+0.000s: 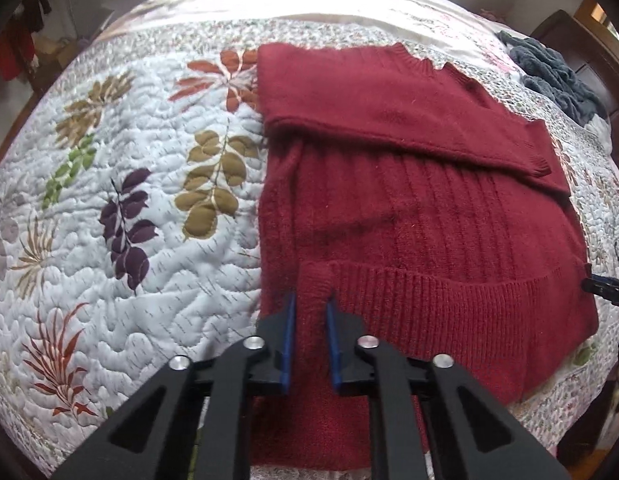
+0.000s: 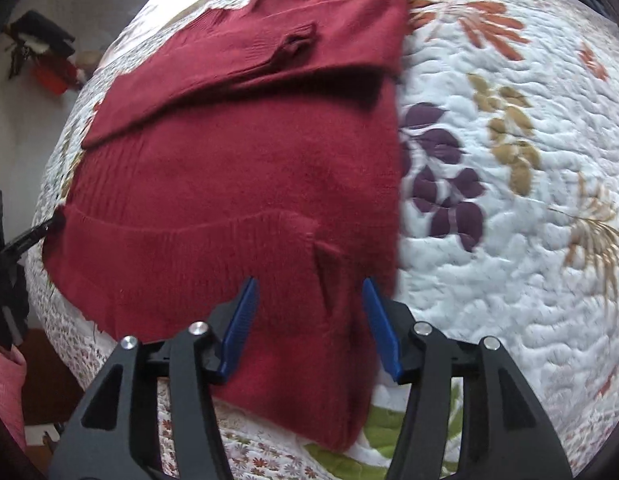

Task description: Fold small clothes

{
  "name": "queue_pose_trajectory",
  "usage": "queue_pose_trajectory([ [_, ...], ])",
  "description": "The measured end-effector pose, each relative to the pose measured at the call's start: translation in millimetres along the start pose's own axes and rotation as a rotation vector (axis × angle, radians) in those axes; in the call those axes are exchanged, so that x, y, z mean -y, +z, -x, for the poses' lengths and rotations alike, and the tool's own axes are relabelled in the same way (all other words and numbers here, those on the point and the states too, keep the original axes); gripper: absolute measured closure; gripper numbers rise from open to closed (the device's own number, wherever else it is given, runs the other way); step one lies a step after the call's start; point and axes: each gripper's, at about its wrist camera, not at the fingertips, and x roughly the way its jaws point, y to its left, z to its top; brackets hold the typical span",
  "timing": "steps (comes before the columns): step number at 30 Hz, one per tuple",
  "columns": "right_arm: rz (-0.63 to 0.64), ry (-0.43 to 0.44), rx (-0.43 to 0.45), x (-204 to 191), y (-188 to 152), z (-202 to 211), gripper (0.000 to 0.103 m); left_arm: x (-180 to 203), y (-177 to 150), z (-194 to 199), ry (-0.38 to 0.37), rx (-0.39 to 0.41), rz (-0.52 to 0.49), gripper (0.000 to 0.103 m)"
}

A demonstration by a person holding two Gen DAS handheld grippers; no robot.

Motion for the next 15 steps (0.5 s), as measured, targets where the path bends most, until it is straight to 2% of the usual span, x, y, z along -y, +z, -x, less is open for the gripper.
queue_pose_trajectory([
  [1,0.022,-0.001,-0.005,-3,0,-2,0.080,1,-1,2,-0.007,0.007,-0.003,0.093],
  [3,0.051,0.011,-0.001,-7,0,-1,0.096,4,-2,6,-0.021,0.025,-0.015,0.093],
  [6,0.062,0.033,0.014,-8,-2,2,0.096,7,-2,5,-0.020,0.028,-0.038,0.093],
  [8,0.052,0.026,0.010,-6,-1,3,0.090,8,-1,-1,-0.009,0.014,-0.050,0.092],
  [9,0.040,0.004,0.008,0,-2,3,0.080,8,-1,-7,-0.008,-0.001,-0.047,0.087],
  [10,0.025,0.004,0.004,3,-1,0,0.078,7,0,-12,-0.002,-0.015,-0.041,0.082],
  [11,0.012,0.028,0.001,6,0,-2,0.078,7,1,-15,-0.001,-0.021,-0.038,0.081],
  [12,0.001,0.044,-0.001,8,0,-3,0.078,7,2,-18,-0.003,-0.025,-0.037,0.081],
  [14,0.002,0.058,-0.006,8,0,-5,0.087,8,3,-21,-0.012,-0.027,-0.035,0.083],
  [15,0.009,0.054,-0.006,7,0,-5,0.096,8,3,-21,-0.013,-0.026,-0.035,0.084],
])
